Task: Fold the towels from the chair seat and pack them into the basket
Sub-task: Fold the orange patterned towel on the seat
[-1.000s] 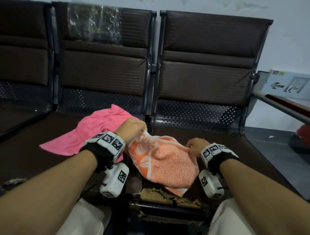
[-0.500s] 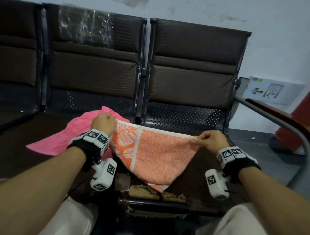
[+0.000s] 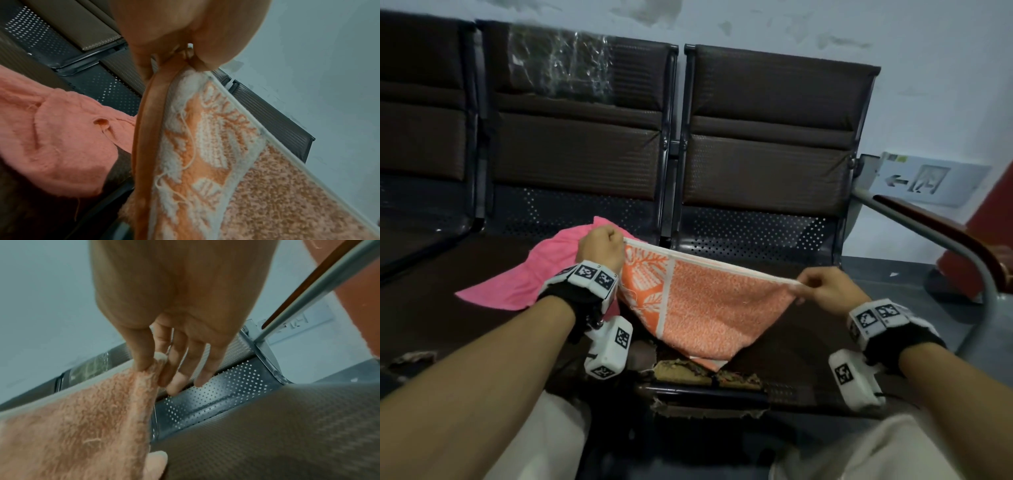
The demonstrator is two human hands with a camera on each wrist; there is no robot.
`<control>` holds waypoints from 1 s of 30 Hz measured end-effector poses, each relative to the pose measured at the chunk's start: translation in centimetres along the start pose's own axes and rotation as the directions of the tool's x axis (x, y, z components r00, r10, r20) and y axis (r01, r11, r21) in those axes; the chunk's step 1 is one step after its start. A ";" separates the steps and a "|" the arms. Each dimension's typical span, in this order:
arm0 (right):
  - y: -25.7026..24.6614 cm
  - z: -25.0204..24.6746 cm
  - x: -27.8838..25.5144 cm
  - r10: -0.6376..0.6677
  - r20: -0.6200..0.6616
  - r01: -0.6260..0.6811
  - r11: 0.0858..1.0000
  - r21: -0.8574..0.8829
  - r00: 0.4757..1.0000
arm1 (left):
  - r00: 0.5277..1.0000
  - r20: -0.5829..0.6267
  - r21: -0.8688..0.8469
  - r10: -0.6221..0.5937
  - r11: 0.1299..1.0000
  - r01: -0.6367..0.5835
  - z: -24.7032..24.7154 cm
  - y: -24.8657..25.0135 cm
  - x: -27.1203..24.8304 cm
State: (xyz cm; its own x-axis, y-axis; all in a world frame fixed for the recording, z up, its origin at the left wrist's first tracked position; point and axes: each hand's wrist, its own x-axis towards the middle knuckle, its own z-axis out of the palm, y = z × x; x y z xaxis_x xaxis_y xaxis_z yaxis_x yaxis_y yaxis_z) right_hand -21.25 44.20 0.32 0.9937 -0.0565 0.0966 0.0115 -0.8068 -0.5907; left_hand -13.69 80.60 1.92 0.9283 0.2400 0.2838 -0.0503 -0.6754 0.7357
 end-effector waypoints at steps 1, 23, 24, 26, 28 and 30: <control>0.0 0.0 0.0 -0.009 -0.066 0.014 0.997 0.082 0.998 | 1.000 0.000 0.005 0.000 1.000 0.000 0.0 -0.1 0.0; -2.6 1.8 1.7 0.333 -0.196 -0.292 0.933 0.212 0.922 | 0.998 -0.007 -0.040 0.056 0.998 -0.057 0.0 0.1 -0.2; -2.7 2.0 1.9 0.348 -0.205 -0.298 0.924 0.240 0.915 | 0.998 -0.006 -0.043 0.060 0.997 -0.060 -0.1 0.1 -0.1; -2.8 2.1 2.1 0.409 -0.137 -0.333 0.862 0.383 0.902 | 0.998 -0.005 -0.044 0.064 0.997 -0.064 -0.1 0.0 -0.1; -2.9 2.2 2.3 0.428 0.000 -0.357 0.756 0.548 0.904 | 0.998 -0.002 -0.038 0.067 0.997 -0.067 -0.1 0.0 0.0; -2.8 2.2 2.4 0.403 0.088 -0.362 0.680 0.637 0.911 | 0.998 0.000 -0.035 0.067 0.997 -0.067 -0.1 0.0 0.0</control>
State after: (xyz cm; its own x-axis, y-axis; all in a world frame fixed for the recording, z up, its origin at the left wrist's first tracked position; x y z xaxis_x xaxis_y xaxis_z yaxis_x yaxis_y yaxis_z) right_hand -18.67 47.66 0.42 0.9198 -0.3245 -0.2205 -0.2814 -0.1540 -0.9471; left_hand -13.73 80.68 1.95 0.9229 0.1944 0.3322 -0.1249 -0.6651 0.7362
